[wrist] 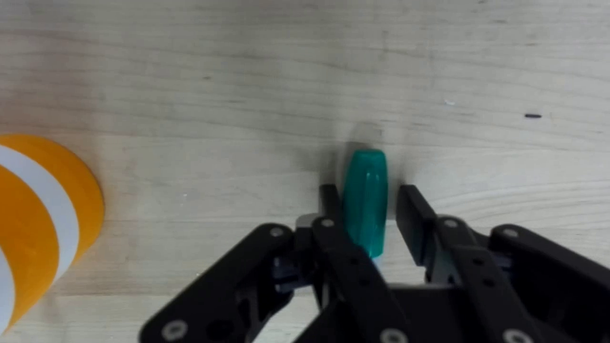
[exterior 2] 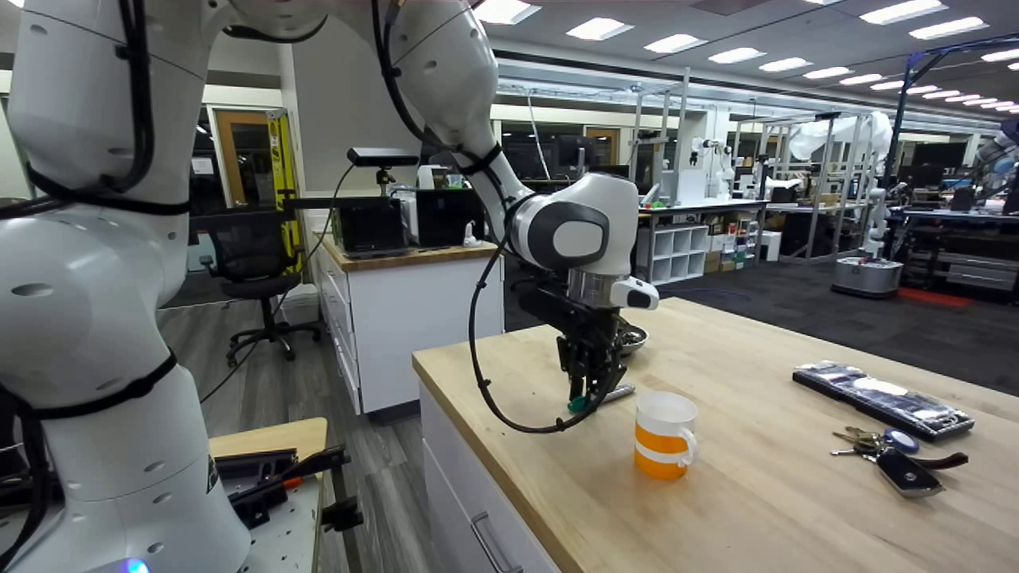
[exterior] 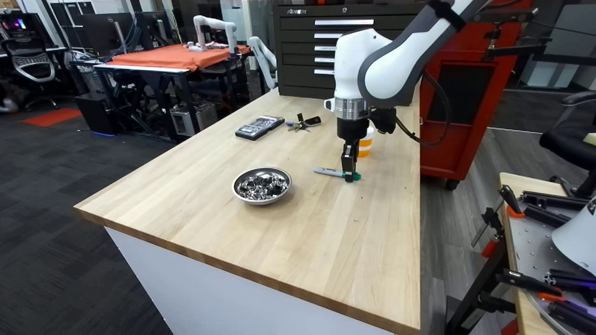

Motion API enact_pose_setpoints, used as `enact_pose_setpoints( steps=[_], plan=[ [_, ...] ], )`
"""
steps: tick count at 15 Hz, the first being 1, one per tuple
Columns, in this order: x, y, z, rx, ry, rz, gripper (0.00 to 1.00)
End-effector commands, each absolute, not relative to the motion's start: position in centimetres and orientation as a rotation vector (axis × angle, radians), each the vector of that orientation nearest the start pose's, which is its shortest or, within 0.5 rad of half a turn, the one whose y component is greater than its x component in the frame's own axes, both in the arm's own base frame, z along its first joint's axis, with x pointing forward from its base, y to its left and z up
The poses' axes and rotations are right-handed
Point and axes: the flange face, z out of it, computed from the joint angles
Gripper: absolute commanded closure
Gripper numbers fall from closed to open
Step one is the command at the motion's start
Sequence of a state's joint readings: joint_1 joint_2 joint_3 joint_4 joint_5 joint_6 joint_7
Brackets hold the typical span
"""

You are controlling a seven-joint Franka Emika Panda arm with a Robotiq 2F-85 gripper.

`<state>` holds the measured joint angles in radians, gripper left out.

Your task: Put the marker in the mug

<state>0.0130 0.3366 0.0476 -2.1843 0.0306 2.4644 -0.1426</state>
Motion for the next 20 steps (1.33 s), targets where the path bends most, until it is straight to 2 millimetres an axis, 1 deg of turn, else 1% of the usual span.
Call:
enact_pose_setpoints(
  steps=[1,2,3,4,8,12,14,16,20],
  plan=[
    [55.4,3.0,22.8,-3.074,-0.277,0.061,0.93],
    [55.5,2.9,22.9,-3.076,-0.277,0.060,0.98],
    [55.5,2.9,23.2,-3.077,-0.278,0.060,0.95],
    [55.5,2.9,23.4,-3.079,-0.280,0.059,0.94],
    [55.4,2.6,25.6,-3.095,-0.282,0.047,0.94],
    [55.3,2.1,29.0,-3.108,-0.275,0.007,0.94],
    [55.1,1.8,30.7,-3.086,-0.297,0.009,0.94],
    [54.7,1.4,32.3,-3.072,-0.316,0.042,0.94],
    [53.8,-0.2,35.6,-3.075,-0.340,0.139,0.94]
  ],
)
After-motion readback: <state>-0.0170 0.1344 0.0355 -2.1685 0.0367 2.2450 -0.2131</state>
